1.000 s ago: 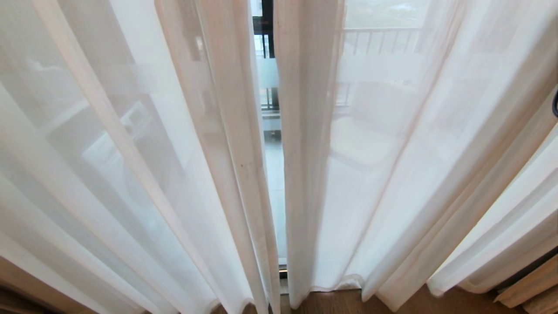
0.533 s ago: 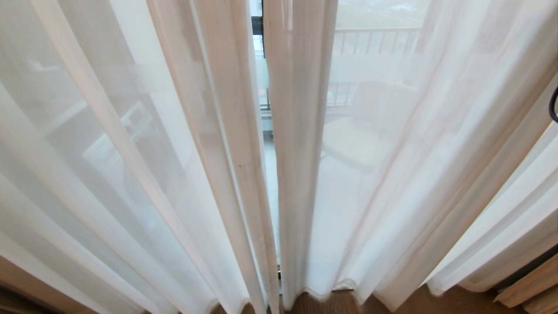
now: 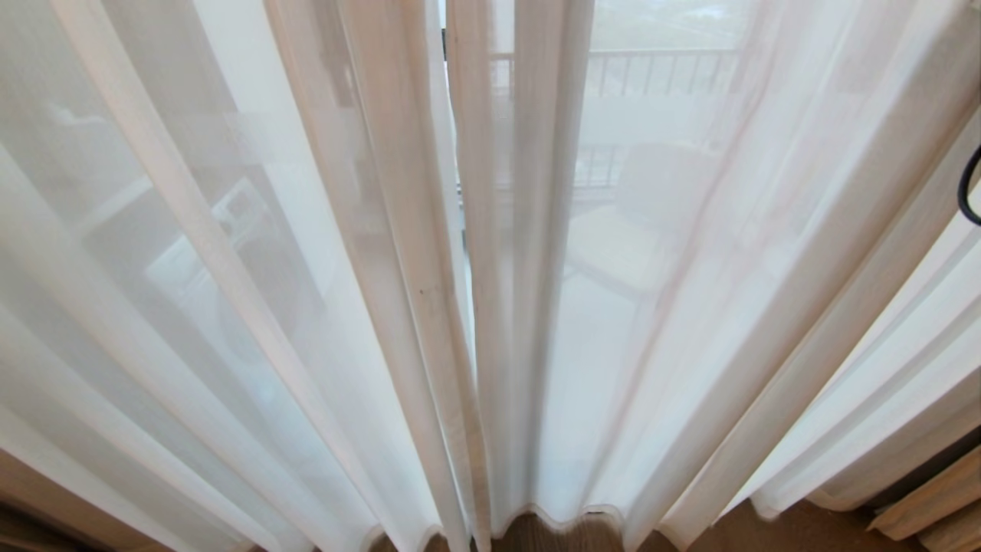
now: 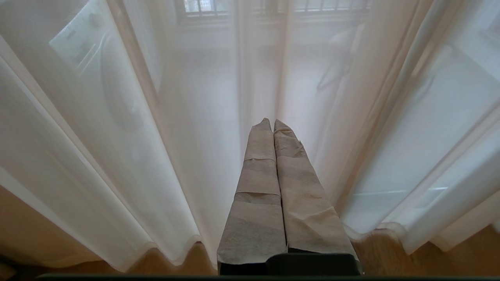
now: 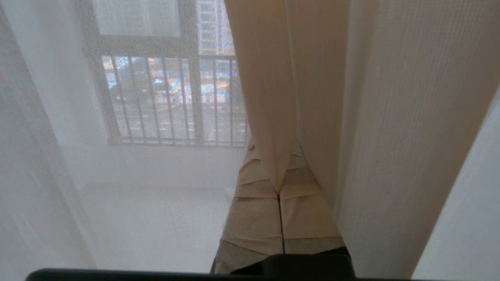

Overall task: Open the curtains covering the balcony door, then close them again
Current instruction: Pull the inner curtains open on both sides

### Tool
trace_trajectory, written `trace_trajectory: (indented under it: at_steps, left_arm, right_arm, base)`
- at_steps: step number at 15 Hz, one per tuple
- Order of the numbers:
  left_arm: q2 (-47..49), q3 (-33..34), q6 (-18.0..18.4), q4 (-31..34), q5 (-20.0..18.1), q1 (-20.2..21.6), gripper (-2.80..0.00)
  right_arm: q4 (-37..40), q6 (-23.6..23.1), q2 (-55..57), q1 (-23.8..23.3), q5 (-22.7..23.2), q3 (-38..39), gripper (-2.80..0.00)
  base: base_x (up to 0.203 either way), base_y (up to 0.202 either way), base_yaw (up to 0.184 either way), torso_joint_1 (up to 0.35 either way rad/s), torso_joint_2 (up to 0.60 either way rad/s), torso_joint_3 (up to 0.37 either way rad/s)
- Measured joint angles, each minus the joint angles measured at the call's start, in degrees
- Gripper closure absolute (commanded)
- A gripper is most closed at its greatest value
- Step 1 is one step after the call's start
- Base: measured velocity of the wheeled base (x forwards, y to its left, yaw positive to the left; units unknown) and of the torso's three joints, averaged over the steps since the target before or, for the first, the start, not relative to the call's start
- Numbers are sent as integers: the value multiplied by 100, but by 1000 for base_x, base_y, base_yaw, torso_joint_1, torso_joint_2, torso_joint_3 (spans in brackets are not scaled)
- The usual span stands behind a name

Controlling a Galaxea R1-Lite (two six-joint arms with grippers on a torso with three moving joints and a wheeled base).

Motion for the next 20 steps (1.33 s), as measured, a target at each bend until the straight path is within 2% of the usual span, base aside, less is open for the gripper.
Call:
trace_trajectory:
  at_steps: [17, 20]
  left_arm:
    - [-1, 0, 5, 2, -1, 1, 0]
    - [-1, 0, 7, 5, -2, 4, 0]
  right_arm:
    - [36, -2, -52, -2, -14, 57, 0]
    - [17, -2, -146, 5, -11, 188, 0]
  base:
    - [0, 0, 0, 0, 0, 0]
    - [-2, -92, -3, 4, 1, 2]
